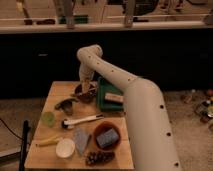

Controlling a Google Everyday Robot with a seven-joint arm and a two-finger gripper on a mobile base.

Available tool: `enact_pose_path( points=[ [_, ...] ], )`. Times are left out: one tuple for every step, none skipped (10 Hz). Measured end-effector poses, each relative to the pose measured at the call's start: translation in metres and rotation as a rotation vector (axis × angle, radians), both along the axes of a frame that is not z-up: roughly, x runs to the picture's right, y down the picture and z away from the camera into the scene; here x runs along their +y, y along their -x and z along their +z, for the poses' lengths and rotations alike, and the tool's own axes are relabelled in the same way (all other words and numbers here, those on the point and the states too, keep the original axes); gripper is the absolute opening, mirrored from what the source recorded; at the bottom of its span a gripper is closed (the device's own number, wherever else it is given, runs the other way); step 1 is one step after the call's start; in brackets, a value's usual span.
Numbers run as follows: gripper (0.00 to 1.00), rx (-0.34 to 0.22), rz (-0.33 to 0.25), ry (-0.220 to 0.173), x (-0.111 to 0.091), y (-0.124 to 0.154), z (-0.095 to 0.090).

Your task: Place fork in purple bowl

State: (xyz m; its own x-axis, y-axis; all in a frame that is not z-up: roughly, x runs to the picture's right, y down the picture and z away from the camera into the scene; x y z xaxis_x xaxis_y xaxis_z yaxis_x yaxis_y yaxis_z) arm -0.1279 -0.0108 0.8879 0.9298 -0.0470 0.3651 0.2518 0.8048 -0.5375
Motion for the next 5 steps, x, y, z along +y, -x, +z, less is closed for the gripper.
enact_pose_path(
  points=[
    [0.80,-0.002,0.000,-0.007,-0.0011,-0.0003,-0.0036],
    [0.80,-0.002,-0.001,-0.011,-0.0022,-0.0007,-0.0057],
    [0.80,0.000,-0.002,-0.012,-0.0036,-0.0015,-0.0078],
    [0.80,0.004,-0.005,-0.009,-0.0049,-0.0031,-0.0095],
    [0.80,0.004,-0.010,-0.006,-0.0067,-0.0024,-0.0114]
  ],
)
